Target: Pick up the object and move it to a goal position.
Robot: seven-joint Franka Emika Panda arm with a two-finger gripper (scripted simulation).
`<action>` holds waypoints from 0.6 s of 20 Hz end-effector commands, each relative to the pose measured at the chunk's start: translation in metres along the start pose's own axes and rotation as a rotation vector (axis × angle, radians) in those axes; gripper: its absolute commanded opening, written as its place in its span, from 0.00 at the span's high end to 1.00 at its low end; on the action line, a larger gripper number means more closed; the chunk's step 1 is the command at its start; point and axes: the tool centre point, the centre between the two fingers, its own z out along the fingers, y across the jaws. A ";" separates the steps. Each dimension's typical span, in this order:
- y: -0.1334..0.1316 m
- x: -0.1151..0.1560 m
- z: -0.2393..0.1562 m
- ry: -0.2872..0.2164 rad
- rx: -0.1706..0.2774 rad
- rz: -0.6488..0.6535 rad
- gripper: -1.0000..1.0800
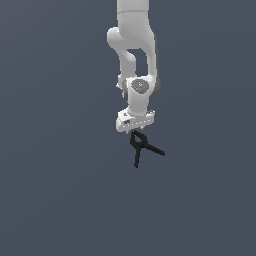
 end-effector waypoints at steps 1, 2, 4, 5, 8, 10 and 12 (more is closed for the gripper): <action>0.000 -0.001 0.008 -0.001 0.000 -0.001 0.19; -0.001 -0.001 0.011 -0.001 0.000 -0.001 0.19; -0.001 -0.001 0.016 0.000 0.000 -0.002 0.19; -0.001 -0.002 0.017 0.000 0.000 -0.002 0.19; -0.001 -0.002 0.018 0.000 0.000 -0.002 1.00; -0.001 -0.002 0.018 0.000 0.000 -0.002 1.00; -0.001 -0.002 0.018 0.000 0.000 -0.002 1.00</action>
